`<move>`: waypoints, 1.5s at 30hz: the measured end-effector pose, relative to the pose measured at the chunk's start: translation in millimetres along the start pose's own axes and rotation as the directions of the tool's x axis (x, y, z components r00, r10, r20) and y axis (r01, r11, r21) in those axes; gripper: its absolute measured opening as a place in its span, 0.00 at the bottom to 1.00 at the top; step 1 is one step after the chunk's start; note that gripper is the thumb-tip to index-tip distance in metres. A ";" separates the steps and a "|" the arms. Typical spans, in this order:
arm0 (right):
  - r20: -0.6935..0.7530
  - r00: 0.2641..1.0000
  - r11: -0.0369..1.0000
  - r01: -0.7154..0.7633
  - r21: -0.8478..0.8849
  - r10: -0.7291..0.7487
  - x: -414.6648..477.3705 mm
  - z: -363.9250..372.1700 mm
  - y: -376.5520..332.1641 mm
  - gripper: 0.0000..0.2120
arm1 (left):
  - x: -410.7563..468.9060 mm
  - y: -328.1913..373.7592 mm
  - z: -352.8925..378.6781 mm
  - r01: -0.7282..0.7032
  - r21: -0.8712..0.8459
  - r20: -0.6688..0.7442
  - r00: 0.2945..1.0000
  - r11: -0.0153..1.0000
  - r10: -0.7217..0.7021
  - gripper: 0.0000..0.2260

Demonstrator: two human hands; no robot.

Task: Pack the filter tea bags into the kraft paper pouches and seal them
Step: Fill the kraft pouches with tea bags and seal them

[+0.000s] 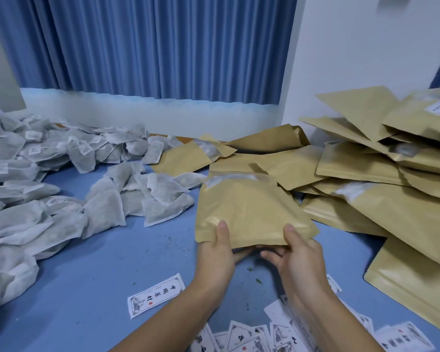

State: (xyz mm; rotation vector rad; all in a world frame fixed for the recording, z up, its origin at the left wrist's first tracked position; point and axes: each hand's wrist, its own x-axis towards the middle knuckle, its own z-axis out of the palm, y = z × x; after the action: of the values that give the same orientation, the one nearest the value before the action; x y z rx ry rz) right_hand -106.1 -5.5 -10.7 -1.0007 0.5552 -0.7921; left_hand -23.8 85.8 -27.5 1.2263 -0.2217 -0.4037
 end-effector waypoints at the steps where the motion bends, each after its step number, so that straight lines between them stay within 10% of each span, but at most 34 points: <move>1: -0.007 1.000 1.000 0.016 -0.002 -0.016 0.7 -0.6 -3.6 0.11 | -2.3 2.1 3.2 -0.049 0.048 -0.003 0.999 0.998 0.049 0.13; 14: -0.162 0.898 0.902 0.425 0.082 -0.408 60.2 -34.5 -156.4 0.10 | 39.7 109.1 171.2 -0.280 0.172 0.436 0.881 0.945 0.181 0.18; 20: -0.277 0.936 0.906 0.297 0.301 -0.215 147.0 -58.9 -190.5 0.04 | 108.7 102.5 256.5 0.227 -0.039 0.524 0.834 0.973 -0.174 0.05; 22: -0.213 0.964 0.841 0.244 0.484 -0.157 171.7 -64.1 -196.4 0.09 | 117.3 95.4 265.8 0.355 -0.252 0.582 0.799 0.900 -0.152 0.21; 26: -0.112 0.969 0.964 0.233 0.126 -0.219 183.8 -69.0 -176.7 0.13 | 107.0 65.0 235.3 -0.159 0.026 0.466 0.875 0.987 0.129 0.20; 28: -0.012 0.957 0.920 0.275 -0.279 -0.290 169.8 -71.2 -146.8 0.17 | 103.7 44.2 195.6 -0.526 0.344 0.435 0.823 0.778 0.365 0.11; 31: 0.234 0.931 0.725 0.365 -0.584 -0.279 146.7 -70.6 -99.3 0.17 | 104.6 25.8 123.9 -0.671 0.641 0.520 0.737 0.374 0.431 0.13; 36: 0.585 0.804 0.140 0.594 -0.792 -0.105 121.8 -47.1 -37.7 0.27 | 121.7 1.2 31.7 -0.621 0.765 0.631 0.776 -0.173 0.005 0.42; 41: 0.704 0.702 -0.336 0.692 -0.640 0.105 121.4 -27.1 -11.9 0.32 | 122.9 -3.1 4.9 -0.600 0.622 0.694 0.720 -0.503 0.000 0.31; 45: 0.747 0.654 -0.351 0.732 -0.584 0.121 110.8 -13.3 -7.2 0.17 | 109.8 12.1 -3.7 -0.681 0.563 0.766 0.642 -0.469 -0.013 0.21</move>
State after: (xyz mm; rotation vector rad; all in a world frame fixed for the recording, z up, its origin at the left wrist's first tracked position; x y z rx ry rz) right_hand -51.3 -102.9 -16.4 -3.1463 0.1534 -0.2960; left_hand 79.6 46.7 -22.9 2.5730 -1.8446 0.4838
